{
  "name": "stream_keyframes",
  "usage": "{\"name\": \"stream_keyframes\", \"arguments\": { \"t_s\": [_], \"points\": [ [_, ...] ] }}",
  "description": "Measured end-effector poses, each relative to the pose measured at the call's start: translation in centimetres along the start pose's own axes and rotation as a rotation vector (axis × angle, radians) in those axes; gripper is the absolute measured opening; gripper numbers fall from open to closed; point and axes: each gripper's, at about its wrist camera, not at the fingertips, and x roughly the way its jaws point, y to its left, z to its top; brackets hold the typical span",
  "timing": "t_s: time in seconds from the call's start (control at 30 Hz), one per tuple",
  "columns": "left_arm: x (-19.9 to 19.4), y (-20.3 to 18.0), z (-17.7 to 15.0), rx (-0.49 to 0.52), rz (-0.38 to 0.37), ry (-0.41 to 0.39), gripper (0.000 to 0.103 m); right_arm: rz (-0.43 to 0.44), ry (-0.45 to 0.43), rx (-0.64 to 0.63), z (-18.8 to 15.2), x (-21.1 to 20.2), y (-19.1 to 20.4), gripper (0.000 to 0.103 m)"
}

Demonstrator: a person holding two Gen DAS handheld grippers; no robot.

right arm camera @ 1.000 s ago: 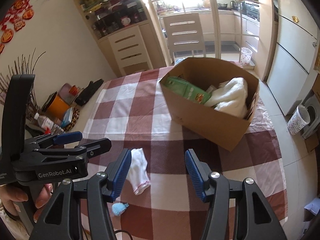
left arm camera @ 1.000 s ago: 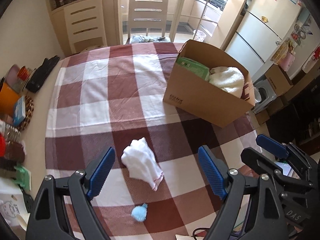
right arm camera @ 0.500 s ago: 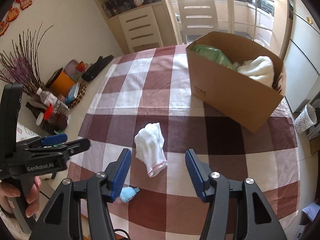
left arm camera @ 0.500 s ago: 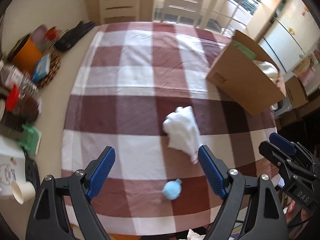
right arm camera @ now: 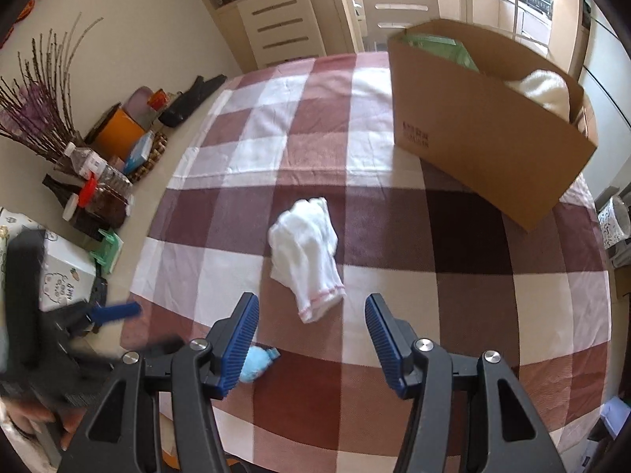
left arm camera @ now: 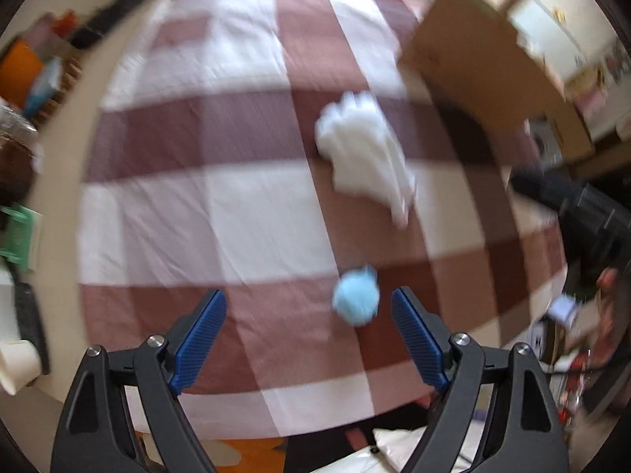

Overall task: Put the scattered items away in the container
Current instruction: 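Withdraw both open tools toward the white cloth and blue pompom, then grasp the blue pompom keychain with the left tool while the right tool grasps the white cloth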

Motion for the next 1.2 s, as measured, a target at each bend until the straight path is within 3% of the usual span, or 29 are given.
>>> {"name": "stream_keyframes", "arguments": {
  "t_s": [0.1,0.2,0.47,0.77,0.9,1.1,1.17,1.2],
  "points": [
    [3.2,-0.6,-1.1,-0.004,-0.033,0.050,0.087,-0.009,0.028,0.013,-0.5,1.3,-1.0,0.058],
    [4.6,-1.4,-1.3,0.005,-0.060,0.044,0.087,-0.005,0.056,0.025,-0.8,2.5,-1.8,0.058],
    [7.6,-2.1,-0.6,-0.002,-0.023,0.061,0.083,0.029,0.087,-0.010,0.4,5.2,-1.6,0.058],
    [7.6,-1.5,-0.4,-0.040,-0.002,0.041,0.075,0.078,0.131,-0.178,3.5,11.5,2.2,0.058],
    [7.3,-0.5,-0.7,-0.098,-0.012,0.032,0.070,0.083,0.180,-0.180,3.8,14.2,2.3,0.058],
    [6.7,0.4,-1.0,-0.175,-0.038,0.008,0.060,0.111,0.183,-0.187,3.5,15.0,2.3,0.058],
    [6.4,0.4,-1.1,-0.184,-0.040,0.002,0.055,0.121,0.182,-0.166,3.7,15.0,2.0,0.051],
    [6.3,0.3,-1.1,-0.185,-0.042,-0.001,0.052,0.128,0.184,-0.154,3.8,15.0,1.8,0.041]
  ]
}}
